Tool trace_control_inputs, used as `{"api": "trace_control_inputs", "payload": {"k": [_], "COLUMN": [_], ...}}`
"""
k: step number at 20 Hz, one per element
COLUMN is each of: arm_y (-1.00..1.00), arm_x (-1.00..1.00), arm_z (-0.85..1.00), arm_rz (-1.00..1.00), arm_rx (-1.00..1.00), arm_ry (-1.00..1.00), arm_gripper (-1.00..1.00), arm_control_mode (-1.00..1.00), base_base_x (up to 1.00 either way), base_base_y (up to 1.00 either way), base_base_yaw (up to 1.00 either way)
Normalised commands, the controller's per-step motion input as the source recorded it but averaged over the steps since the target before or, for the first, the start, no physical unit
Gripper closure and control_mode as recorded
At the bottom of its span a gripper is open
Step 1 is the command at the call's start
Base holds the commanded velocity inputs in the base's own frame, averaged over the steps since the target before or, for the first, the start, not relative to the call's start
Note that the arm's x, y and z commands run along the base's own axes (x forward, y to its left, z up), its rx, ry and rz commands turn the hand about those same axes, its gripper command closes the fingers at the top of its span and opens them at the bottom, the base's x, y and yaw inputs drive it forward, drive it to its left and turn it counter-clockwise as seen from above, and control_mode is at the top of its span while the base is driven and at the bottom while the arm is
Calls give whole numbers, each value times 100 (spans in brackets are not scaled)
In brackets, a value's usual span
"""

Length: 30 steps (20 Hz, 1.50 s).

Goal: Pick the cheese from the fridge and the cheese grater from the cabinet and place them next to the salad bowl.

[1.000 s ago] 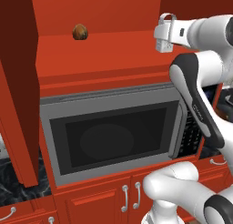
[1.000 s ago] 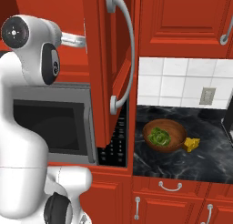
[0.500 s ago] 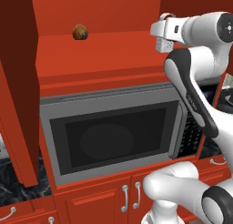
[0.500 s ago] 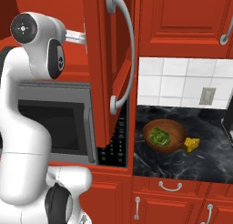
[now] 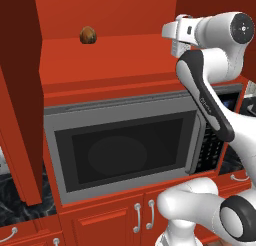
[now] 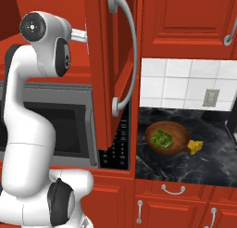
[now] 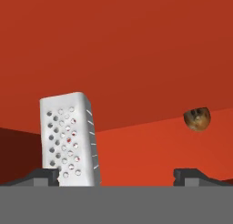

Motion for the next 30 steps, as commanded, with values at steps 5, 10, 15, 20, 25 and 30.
{"api": "trace_control_inputs", "payload": {"k": [5, 10, 15, 20, 25, 30], "arm_y": [0, 0, 0, 0, 0, 0], "arm_x": [0, 0, 0, 0, 0, 0], "arm_z": [0, 0, 0, 14, 22, 23], "arm_rz": [0, 0, 0, 0, -5, -13], "arm_rx": [0, 0, 0, -14, -20, -8], "arm_ry": [0, 0, 0, -2, 0, 0], "arm_gripper": [-100, -100, -100, -100, -100, -100], "arm_control_mode": [-100, -100, -100, -100, -100, -100], "base_base_x": [0, 0, 0, 0, 0, 0], "base_base_y": [0, 0, 0, 0, 0, 0], "base_base_yaw": [0, 0, 0, 0, 0, 0]}}
